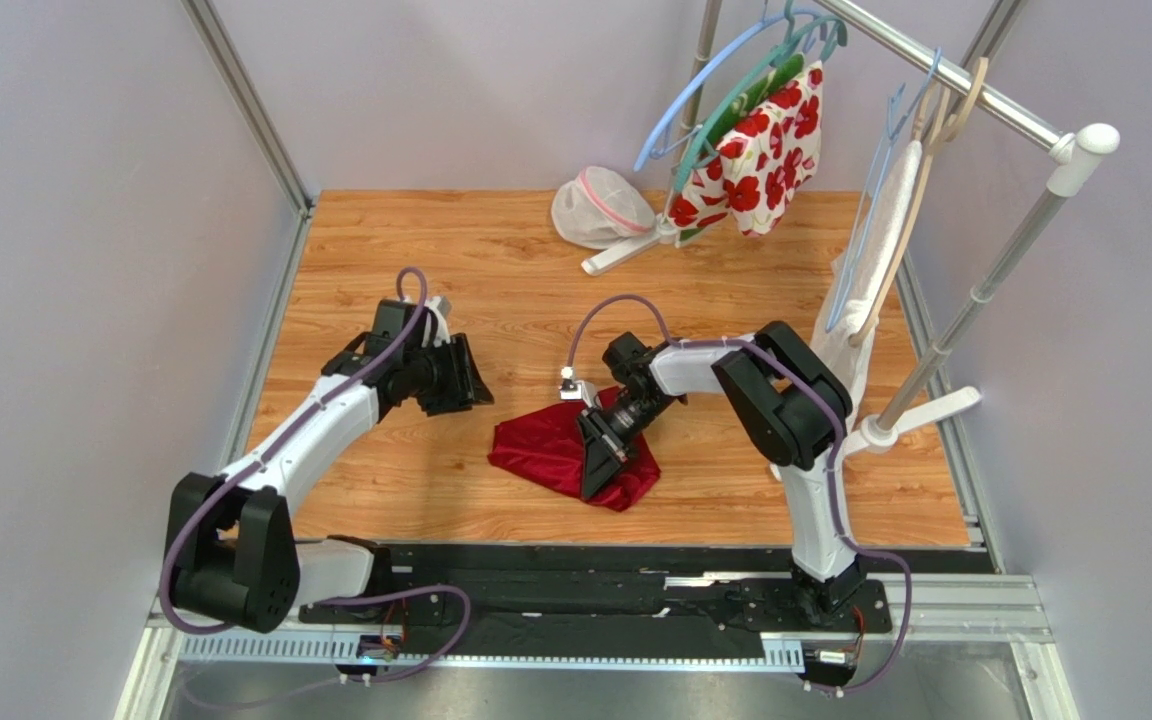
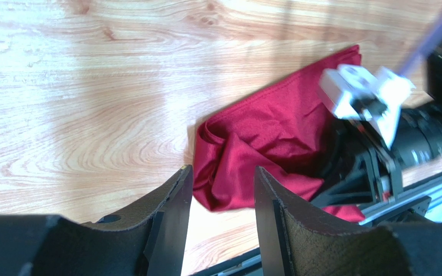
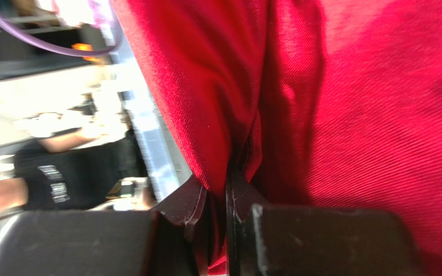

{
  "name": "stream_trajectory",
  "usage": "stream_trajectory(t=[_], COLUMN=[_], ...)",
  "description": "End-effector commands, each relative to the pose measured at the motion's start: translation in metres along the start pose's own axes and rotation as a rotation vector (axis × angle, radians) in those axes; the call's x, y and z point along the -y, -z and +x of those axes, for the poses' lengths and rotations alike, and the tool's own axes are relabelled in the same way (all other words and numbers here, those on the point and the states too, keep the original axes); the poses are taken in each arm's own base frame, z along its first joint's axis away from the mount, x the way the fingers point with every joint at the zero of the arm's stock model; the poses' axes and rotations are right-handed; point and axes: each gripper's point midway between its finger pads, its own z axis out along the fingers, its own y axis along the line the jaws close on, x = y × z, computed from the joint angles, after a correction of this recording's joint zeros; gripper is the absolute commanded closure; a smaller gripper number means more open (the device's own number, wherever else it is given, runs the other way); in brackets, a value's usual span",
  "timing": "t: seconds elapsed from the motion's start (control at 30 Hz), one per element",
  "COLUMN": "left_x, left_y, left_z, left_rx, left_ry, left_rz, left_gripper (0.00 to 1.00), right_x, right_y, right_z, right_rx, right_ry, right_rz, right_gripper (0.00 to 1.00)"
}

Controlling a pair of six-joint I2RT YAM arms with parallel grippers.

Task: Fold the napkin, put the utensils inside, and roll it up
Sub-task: Roll the napkin with the utensil

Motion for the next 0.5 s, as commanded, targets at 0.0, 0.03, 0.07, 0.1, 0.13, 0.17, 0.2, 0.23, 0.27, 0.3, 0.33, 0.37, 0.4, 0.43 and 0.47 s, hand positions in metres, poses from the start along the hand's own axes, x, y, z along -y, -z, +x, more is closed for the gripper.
stream_trajectory(t=[0.0, 0.03, 0.07, 0.1, 0.13, 0.17, 0.2, 0.23, 0.27, 0.3, 0.33, 0.37, 0.4, 0.43, 0.47], left_x=[0.000, 0.002, 0.000, 0.011, 0.016, 0.017, 0.023, 0.029, 0.032, 0.035, 0.040, 0.044, 0.046, 0.047, 0.049], left_y=[0.003, 0.001, -0.003, -0.003, -0.004, -0.007, -0.008, -0.010, -0.014, -0.016, -0.019, -0.022, -0.023, -0.024, -0.025], left_z=[0.010, 0.013, 0.023, 0.018, 0.019, 0.024, 0.021, 0.024, 0.024, 0.024, 0.027, 0.025, 0.024, 0.022, 0.022], left_rx=[0.001, -0.002, -0.020, 0.011, 0.016, 0.012, 0.032, 0.029, 0.040, 0.043, 0.040, 0.053, 0.063, 0.073, 0.087], left_ry=[-0.015, -0.015, -0.008, -0.014, -0.018, -0.023, -0.036, -0.058, -0.068, -0.072, -0.085, -0.084, -0.085, -0.086, -0.094], left_rz=[0.032, 0.052, 0.069, 0.130, 0.154, 0.167, 0.190, 0.202, 0.213, 0.220, 0.235, 0.249, 0.252, 0.256, 0.263], left_gripper=[0.48, 0.48, 0.48, 0.48, 0.48, 0.48, 0.48, 0.48, 0.47, 0.47, 0.47, 0.47, 0.47, 0.47, 0.47], right_x=[0.037, 0.039, 0.040, 0.046, 0.049, 0.050, 0.053, 0.055, 0.056, 0.058, 0.059, 0.060, 0.061, 0.063, 0.064], right_y=[0.003, 0.006, 0.006, 0.004, 0.005, 0.005, 0.004, 0.005, 0.004, 0.004, 0.003, 0.003, 0.003, 0.002, 0.003], right_z=[0.000, -0.002, -0.003, -0.003, -0.002, -0.002, -0.001, -0.001, 0.000, 0.000, 0.000, 0.001, 0.001, 0.002, 0.001], right_rx=[-0.001, 0.007, 0.006, 0.001, -0.001, -0.001, -0.005, -0.002, -0.003, -0.003, -0.004, -0.004, -0.005, -0.006, -0.003], right_ry=[-0.058, -0.078, -0.086, -0.104, -0.125, -0.132, -0.147, -0.154, -0.158, -0.165, -0.172, -0.179, -0.185, -0.193, -0.194], right_rz=[0.014, -0.004, -0.015, -0.021, -0.024, -0.027, -0.031, -0.035, -0.035, -0.037, -0.042, -0.042, -0.041, -0.043, -0.043], right_gripper=[0.98, 0.99, 0.99, 0.99, 0.99, 0.99, 0.99, 0.99, 0.99, 0.99, 0.99, 0.99, 0.99, 0.99, 1.00])
